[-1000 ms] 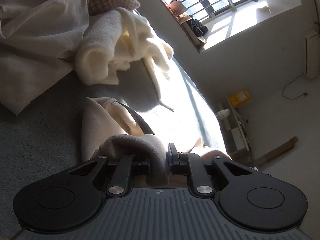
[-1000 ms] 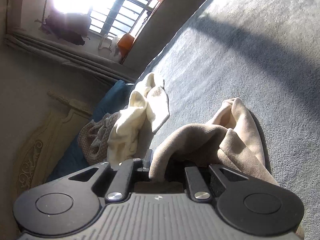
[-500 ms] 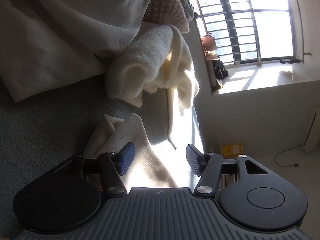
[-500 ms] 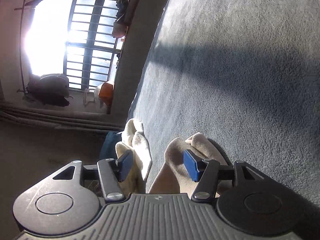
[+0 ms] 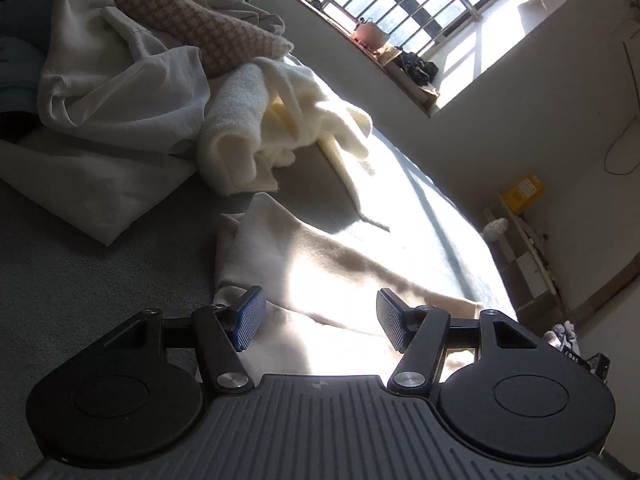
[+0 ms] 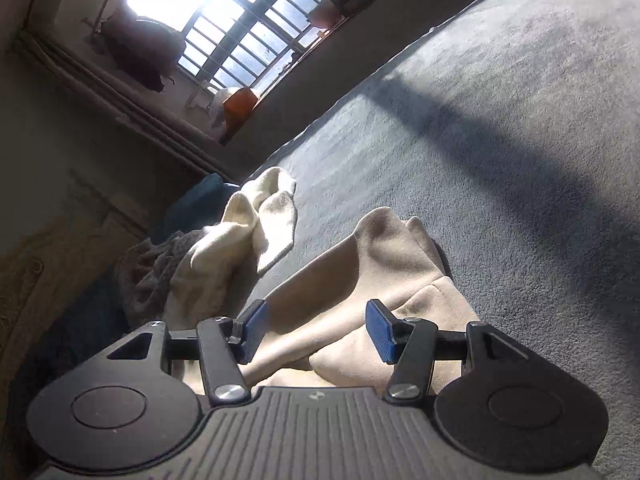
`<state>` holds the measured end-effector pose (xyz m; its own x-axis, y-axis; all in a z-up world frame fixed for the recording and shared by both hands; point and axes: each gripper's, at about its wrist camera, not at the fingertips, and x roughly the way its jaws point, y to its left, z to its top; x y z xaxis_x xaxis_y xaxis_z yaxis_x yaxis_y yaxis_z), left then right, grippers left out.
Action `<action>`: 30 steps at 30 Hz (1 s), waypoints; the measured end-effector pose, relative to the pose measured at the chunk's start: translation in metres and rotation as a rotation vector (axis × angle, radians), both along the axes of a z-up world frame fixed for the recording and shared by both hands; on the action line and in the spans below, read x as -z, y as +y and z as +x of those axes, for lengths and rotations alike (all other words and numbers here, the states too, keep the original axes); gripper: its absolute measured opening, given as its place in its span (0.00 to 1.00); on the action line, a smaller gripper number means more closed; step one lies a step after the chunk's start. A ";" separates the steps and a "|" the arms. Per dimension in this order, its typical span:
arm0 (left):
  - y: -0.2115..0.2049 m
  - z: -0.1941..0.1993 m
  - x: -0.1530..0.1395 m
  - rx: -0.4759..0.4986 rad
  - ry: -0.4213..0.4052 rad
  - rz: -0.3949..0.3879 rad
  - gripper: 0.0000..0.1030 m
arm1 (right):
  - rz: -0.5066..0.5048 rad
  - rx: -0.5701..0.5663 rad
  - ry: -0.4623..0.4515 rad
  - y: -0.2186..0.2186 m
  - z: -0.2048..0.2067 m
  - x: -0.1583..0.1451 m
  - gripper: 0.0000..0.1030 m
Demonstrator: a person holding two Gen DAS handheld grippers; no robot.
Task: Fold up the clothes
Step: 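Lift the held hoodie edge with both grippers and fold it over the other half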
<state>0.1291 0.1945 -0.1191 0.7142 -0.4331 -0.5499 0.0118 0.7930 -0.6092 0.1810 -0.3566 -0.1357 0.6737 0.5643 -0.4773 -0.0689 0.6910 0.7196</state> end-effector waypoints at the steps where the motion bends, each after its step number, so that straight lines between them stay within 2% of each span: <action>1: -0.006 0.001 0.005 0.015 0.019 0.036 0.60 | 0.000 0.001 0.033 -0.001 0.004 0.007 0.56; 3: -0.010 0.005 0.021 -0.017 0.069 0.082 0.59 | 0.015 0.048 0.070 -0.009 0.014 0.019 0.55; 4: -0.010 0.006 0.029 -0.045 0.089 0.097 0.59 | 0.024 0.081 0.084 -0.015 0.018 0.024 0.51; 6: -0.005 0.003 0.032 -0.104 0.088 0.065 0.55 | 0.048 0.155 0.106 -0.027 0.023 0.033 0.45; 8: 0.003 -0.003 0.026 -0.142 0.071 0.037 0.56 | 0.059 0.240 0.087 -0.039 0.012 0.027 0.46; 10: 0.010 -0.016 0.012 -0.167 0.044 0.081 0.59 | 0.038 0.273 0.085 -0.053 -0.003 0.019 0.47; 13: 0.023 -0.039 -0.003 -0.188 0.034 0.101 0.60 | 0.108 0.305 0.136 -0.075 -0.035 0.019 0.50; 14: 0.027 -0.047 -0.006 -0.184 0.048 0.083 0.60 | 0.142 0.326 0.163 -0.081 -0.048 0.020 0.55; 15: 0.030 -0.055 -0.007 -0.182 0.061 0.061 0.60 | 0.177 0.344 0.188 -0.086 -0.060 0.022 0.55; 22: 0.023 -0.087 0.031 -0.204 0.135 -0.180 0.67 | 0.404 0.364 0.373 -0.085 -0.130 0.057 0.65; 24: 0.021 -0.097 0.042 -0.210 0.156 -0.249 0.71 | 0.442 0.342 0.404 -0.076 -0.134 0.066 0.66; 30: 0.014 -0.122 0.074 -0.230 0.217 -0.451 0.72 | 0.541 0.348 0.429 -0.055 -0.108 0.081 0.72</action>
<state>0.0066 0.2088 -0.1931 0.7091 -0.5064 -0.4906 -0.2942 0.4198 -0.8586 0.0726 -0.4112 -0.2165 0.6730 0.5831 -0.4551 0.4492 0.1666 0.8778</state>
